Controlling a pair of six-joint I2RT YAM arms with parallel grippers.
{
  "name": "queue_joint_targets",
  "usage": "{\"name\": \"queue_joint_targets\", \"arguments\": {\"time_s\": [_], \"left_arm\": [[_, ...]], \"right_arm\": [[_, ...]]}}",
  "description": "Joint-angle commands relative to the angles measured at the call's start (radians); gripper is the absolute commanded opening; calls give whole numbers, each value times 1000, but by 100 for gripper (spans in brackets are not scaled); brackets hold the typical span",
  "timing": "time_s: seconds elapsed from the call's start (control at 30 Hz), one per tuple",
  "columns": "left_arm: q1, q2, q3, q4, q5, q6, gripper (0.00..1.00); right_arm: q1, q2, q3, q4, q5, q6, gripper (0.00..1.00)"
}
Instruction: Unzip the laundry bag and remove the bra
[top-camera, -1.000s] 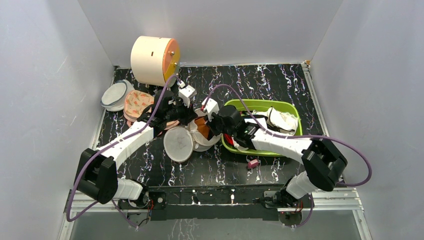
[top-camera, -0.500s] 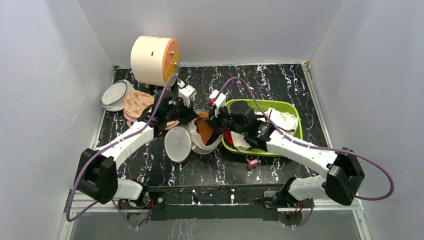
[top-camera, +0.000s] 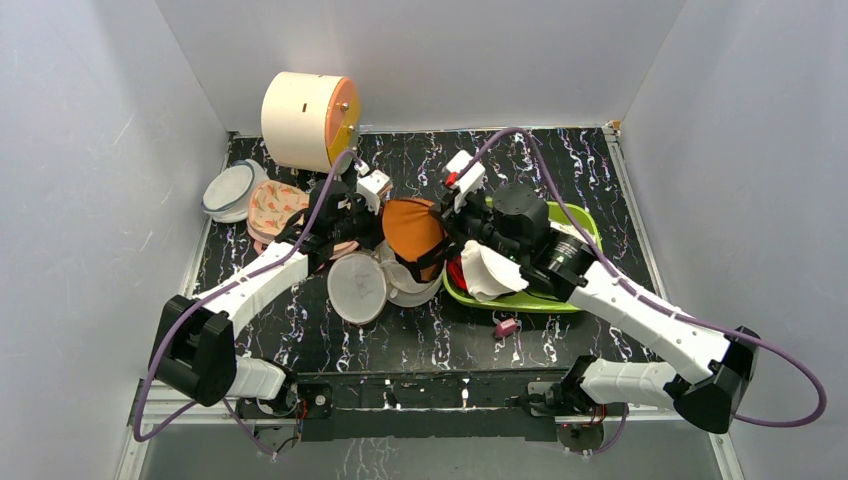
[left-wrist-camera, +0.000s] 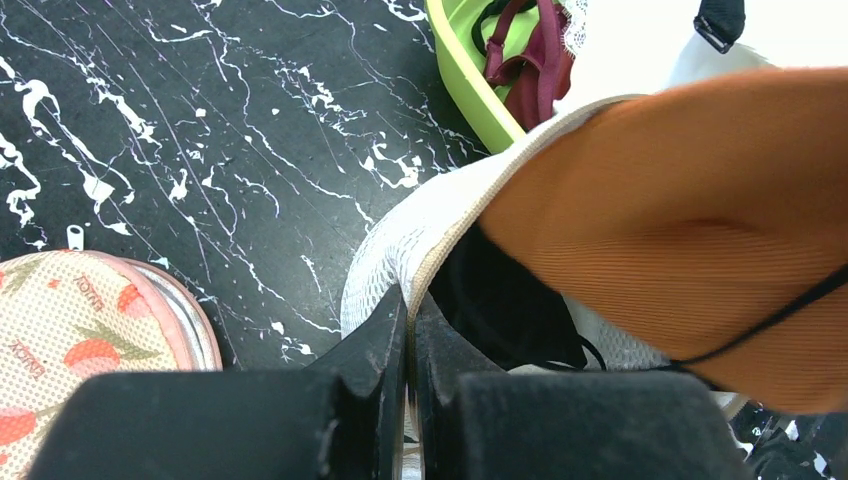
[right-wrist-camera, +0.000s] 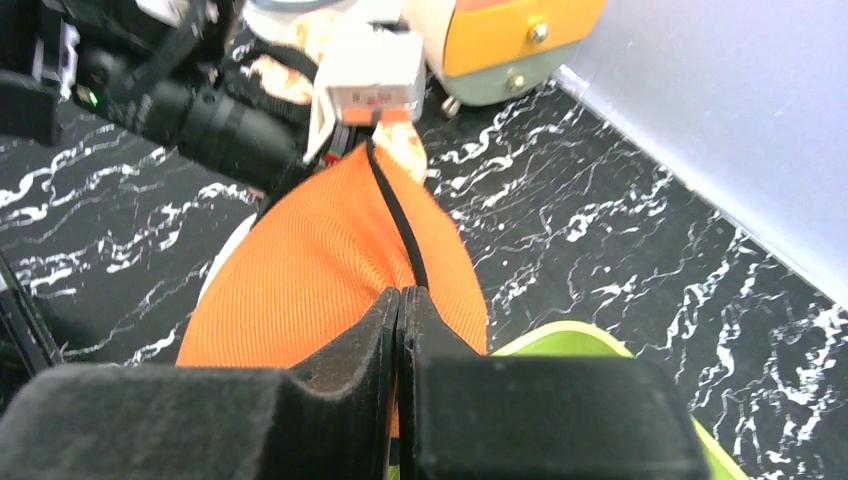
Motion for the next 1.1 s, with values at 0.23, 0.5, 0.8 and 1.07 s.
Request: {"name": "queue_joint_targets", "arguments": {"time_s": [0.23, 0.5, 0.8, 1.07], "left_arm": [[0, 6, 30, -8, -10, -2, 0], [-1, 6, 32, -13, -12, -2, 0], [-14, 3, 28, -19, -19, 5, 0], [-26, -10, 26, -22, -22, 5, 0]], "right_arm": [[4, -56, 237, -16, 118, -35, 0], [4, -117, 285, -71, 343, -162, 0], [3, -274, 184, -122, 657, -354, 0], [3, -363, -119, -8, 739, -314, 0]]}}
